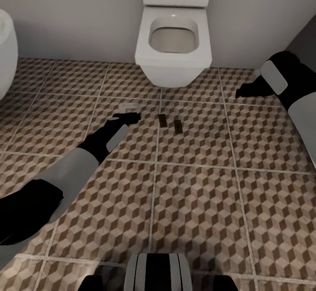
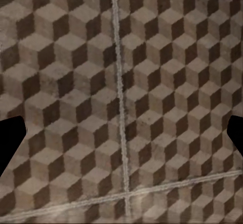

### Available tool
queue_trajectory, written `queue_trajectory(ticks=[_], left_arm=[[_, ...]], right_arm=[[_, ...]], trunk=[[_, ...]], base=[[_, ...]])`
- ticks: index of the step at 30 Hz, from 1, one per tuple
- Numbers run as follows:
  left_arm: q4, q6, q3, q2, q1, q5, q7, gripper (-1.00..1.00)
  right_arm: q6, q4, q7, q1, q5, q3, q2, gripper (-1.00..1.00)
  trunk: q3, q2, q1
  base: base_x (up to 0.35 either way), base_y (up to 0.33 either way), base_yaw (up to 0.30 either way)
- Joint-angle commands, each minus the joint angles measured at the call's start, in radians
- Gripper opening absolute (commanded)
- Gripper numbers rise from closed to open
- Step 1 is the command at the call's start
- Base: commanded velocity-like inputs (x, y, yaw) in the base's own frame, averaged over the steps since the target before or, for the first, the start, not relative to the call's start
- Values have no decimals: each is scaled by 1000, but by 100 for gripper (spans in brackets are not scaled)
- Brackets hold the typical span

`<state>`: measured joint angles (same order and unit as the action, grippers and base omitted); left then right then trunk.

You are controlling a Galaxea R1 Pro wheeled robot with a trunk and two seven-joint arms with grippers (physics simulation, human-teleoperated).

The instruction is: Take the four mousetraps from the cabinet in the bathroom and place them on the bathroom floor. Make sure all four end up on the same floor surface, and ensure that at least two of them are either under or directly next to the same bathroom sink.

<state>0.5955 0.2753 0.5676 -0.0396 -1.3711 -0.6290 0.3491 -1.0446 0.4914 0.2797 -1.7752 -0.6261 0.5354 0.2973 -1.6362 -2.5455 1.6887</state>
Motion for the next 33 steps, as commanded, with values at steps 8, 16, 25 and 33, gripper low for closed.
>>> queue_trajectory(ticks=[8, 16, 25, 33], left_arm=[[1, 2, 6, 3, 0, -9, 9, 100], [3, -1, 7, 5, 2, -9, 9, 100], [3, 0, 8, 6, 2, -9, 10, 100], [4, -3, 10, 6, 3, -9, 10, 100]], right_arm=[[-3, 2, 7, -1, -11, 8, 1, 100], [-3, 2, 7, -1, -11, 8, 0, 100], [-3, 1, 7, -1, -11, 8, 0, 100], [-3, 1, 7, -1, -11, 8, 0, 100]], trunk=[[-1, 0, -1], [-1, 0, -1], [-1, 0, -1], [-1, 0, -1]], base=[[-185, 137, 0], [-58, 41, 0], [-139, 53, 0], [-86, 24, 0]])
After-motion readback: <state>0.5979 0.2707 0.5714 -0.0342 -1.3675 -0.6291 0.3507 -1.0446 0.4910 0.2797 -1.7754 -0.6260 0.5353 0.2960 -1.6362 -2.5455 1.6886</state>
